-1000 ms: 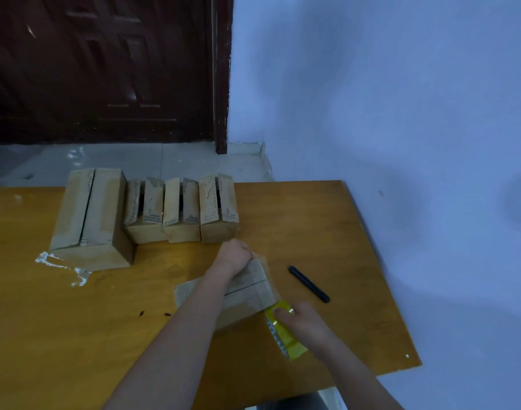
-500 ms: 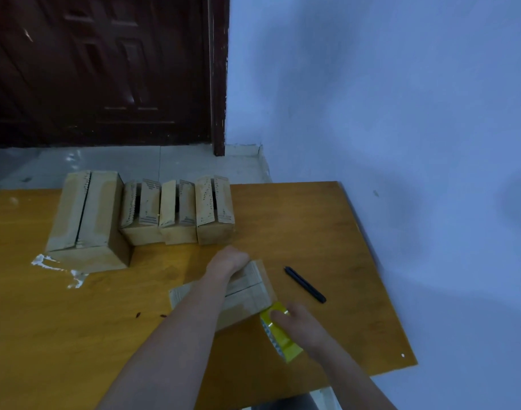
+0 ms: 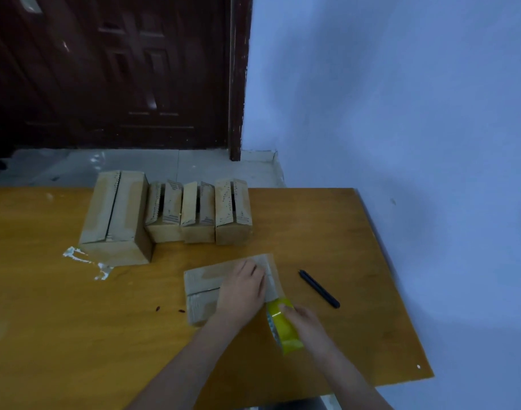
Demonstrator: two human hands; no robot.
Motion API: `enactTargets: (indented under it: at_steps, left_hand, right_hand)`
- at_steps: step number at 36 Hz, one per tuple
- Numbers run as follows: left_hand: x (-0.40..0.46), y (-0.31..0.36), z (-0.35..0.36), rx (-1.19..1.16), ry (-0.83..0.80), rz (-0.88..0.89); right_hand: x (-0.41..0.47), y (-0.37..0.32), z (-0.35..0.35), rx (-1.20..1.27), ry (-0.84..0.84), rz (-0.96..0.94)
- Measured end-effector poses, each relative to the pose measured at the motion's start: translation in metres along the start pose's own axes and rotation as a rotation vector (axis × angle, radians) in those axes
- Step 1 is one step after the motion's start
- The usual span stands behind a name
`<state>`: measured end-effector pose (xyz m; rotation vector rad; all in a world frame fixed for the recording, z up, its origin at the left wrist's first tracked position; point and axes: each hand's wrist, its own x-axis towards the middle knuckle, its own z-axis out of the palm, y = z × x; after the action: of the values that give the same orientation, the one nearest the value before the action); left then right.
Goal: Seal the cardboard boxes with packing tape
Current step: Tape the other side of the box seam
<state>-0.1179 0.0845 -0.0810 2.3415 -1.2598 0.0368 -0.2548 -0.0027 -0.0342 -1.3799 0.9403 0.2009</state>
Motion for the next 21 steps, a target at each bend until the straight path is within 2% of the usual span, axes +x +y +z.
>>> enactTargets:
  at_steps: [2,4,8,17,21]
  left_hand:
    - [-0.007,0.005,-0.006,0.034,-0.107,-0.046]
    - [-0.013,0.007,-0.008,0.015,-0.216,-0.092]
    - [-0.021,0.006,-0.003,0.011,-0.136,-0.096]
    - [-0.025,0.004,0.006,0.149,-0.024,-0.039]
    - [-0.029,0.006,0.006,0.204,-0.068,-0.024]
  right_hand:
    - [-0.001,-0.002,-0.002,0.100,0.018,-0.002]
    - [0.002,0.000,-0.003,0.121,-0.038,-0.034]
    - [0.005,0.012,0.001,0.100,-0.063,-0.078]
    - [0.021,0.046,0.018,-0.026,0.044,0.006]
    - [0.017,0.056,0.022,-0.052,0.072,-0.029]
